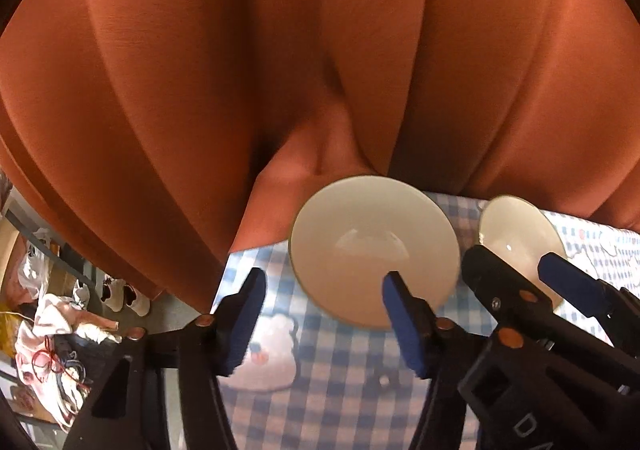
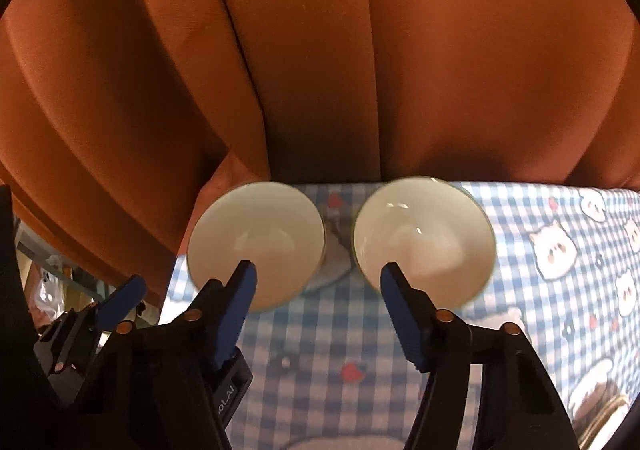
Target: Organize plates and bowls
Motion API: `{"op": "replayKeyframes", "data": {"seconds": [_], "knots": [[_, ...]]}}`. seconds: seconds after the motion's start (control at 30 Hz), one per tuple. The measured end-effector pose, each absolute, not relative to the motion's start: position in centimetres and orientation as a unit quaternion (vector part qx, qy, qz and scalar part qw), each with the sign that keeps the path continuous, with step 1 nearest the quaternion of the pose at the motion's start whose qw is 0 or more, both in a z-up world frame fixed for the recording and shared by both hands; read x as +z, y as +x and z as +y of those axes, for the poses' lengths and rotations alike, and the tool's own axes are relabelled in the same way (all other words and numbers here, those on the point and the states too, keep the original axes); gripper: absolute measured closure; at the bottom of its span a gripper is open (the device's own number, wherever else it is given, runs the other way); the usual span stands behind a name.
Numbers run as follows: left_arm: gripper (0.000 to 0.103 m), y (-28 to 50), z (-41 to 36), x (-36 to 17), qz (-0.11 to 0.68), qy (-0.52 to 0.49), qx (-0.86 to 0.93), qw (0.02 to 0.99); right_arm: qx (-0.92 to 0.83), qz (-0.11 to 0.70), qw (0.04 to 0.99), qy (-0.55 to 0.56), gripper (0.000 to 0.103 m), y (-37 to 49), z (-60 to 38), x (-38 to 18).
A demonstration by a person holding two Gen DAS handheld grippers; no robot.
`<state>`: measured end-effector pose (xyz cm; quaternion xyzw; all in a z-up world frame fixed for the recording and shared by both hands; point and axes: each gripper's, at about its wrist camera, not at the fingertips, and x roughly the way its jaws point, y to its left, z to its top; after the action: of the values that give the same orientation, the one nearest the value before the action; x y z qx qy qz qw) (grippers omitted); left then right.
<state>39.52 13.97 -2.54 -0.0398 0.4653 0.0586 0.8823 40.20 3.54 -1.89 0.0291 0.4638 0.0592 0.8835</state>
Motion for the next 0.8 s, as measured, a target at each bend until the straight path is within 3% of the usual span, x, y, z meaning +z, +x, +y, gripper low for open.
{"op": "replayKeyframes", "data": {"seconds": [0.23,0.3,0.43,0.5,0.63,0.73,0.8], "knots": [[0.044,42.0,15.0,-4.3,0.466,-0.043,0.063,0.881,0.065,0.466,0.882,0.037,0.039,43.9,3.9,-4.0],[0.050,42.2,15.2,-4.8,0.468,-0.038,0.076,0.880,0.065,0.466,0.882,0.033,0.040,44.7,4.2,-4.5],[0.059,43.2,15.5,-5.8,0.477,-0.052,0.077,0.874,0.060,0.473,0.879,0.033,0.048,46.0,4.5,-5.6],[0.061,43.4,15.5,-6.1,0.478,-0.048,0.078,0.874,0.062,0.481,0.873,0.041,0.056,46.6,4.6,-6.2],[0.070,43.8,15.7,-6.6,0.476,-0.045,0.084,0.874,0.063,0.487,0.870,0.044,0.060,47.6,4.6,-7.1],[0.076,44.0,15.5,-6.9,0.475,-0.040,0.092,0.874,0.069,0.495,0.865,0.049,0.077,48.1,4.7,-8.0],[0.079,44.0,15.5,-7.0,0.475,-0.037,0.095,0.874,0.070,0.497,0.863,0.047,0.078,48.2,4.8,-8.5]]}}
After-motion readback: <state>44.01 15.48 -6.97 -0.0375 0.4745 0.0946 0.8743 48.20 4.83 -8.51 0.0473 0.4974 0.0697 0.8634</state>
